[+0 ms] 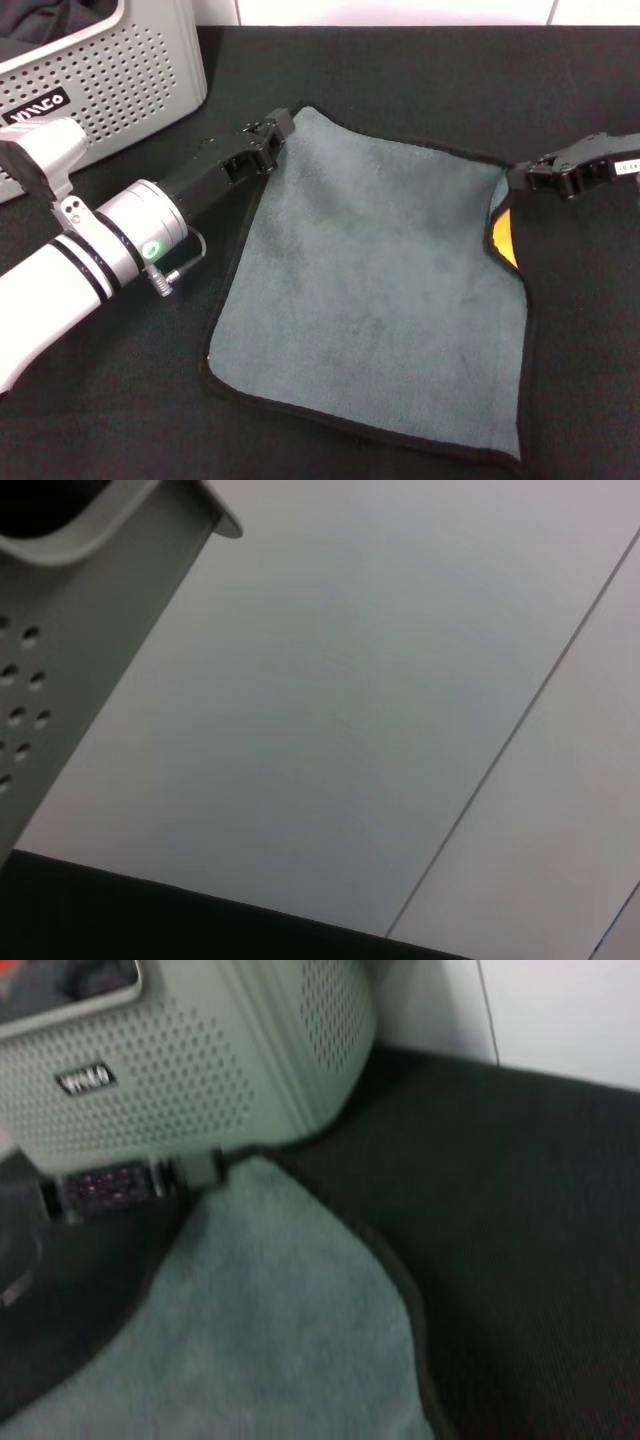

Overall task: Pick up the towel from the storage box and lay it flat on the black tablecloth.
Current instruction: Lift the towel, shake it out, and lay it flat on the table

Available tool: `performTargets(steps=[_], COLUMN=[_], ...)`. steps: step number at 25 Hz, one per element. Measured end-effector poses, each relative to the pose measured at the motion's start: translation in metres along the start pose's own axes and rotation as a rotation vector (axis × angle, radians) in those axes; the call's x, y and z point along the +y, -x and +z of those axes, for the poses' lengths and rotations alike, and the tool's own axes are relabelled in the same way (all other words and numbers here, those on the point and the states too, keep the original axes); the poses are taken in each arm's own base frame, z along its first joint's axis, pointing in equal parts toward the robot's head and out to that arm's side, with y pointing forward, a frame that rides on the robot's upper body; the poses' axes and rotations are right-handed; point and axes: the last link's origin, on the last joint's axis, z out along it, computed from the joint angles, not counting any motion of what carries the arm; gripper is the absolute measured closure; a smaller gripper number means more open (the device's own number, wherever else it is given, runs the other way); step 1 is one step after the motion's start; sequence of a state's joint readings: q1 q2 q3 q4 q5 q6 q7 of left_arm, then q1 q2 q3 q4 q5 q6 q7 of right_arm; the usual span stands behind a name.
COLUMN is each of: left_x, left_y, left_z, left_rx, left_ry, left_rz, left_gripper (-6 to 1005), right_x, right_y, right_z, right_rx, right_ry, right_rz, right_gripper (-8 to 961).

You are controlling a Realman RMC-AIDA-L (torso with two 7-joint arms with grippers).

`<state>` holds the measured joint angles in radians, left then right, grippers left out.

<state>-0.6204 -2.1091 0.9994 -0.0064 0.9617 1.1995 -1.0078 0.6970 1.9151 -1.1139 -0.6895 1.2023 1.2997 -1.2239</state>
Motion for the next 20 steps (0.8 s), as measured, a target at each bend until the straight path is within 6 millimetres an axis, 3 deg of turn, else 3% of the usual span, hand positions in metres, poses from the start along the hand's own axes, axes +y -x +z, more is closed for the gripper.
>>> performTargets(steps=[13,20], left_x=[0.001,0.0], left_y=[-0.001,-0.001], left_z=[0.002,0.005], left_rx=[-0.005,-0.014], left_ry=[0.002,-0.005], left_rz=[0.005,0.017], left_gripper=[984,983], right_x=[-0.001,-0.003], right_y=[0.025,0.027], right_z=[0.01,0.021], right_rx=[0.235,0.284], right_ry=[-0.132,-0.194], right_rz=[-0.103,-0.157], right_gripper=[828,819])
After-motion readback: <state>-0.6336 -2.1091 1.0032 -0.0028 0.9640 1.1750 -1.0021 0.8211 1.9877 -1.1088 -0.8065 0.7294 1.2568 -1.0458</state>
